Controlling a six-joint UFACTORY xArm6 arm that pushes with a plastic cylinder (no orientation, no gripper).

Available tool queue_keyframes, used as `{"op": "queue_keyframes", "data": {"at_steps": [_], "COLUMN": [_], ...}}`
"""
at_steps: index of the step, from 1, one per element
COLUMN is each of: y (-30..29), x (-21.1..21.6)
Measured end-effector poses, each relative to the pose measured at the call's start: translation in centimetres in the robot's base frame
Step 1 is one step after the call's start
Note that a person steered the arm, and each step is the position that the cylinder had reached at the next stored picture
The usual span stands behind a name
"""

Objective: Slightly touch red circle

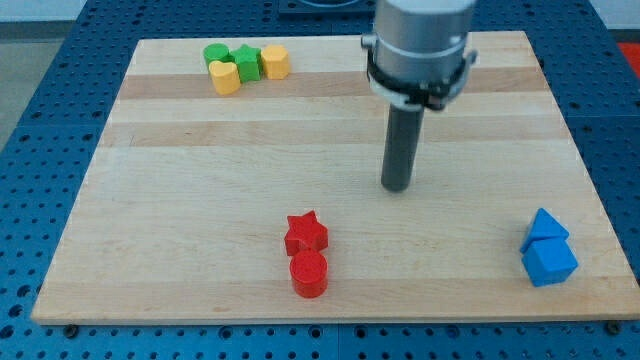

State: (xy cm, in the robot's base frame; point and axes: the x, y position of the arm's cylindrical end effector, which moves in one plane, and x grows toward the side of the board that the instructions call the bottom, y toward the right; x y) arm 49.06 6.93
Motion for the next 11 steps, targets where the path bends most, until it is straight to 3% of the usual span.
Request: {"op": "queue_keyframes", "data": {"at_steps": [2, 7, 8, 10, 11], "y": [0.5, 2.3, 4.1, 0.4, -3.5], "x": [4.9, 5.2, 7.2, 12.8, 12.8]}}
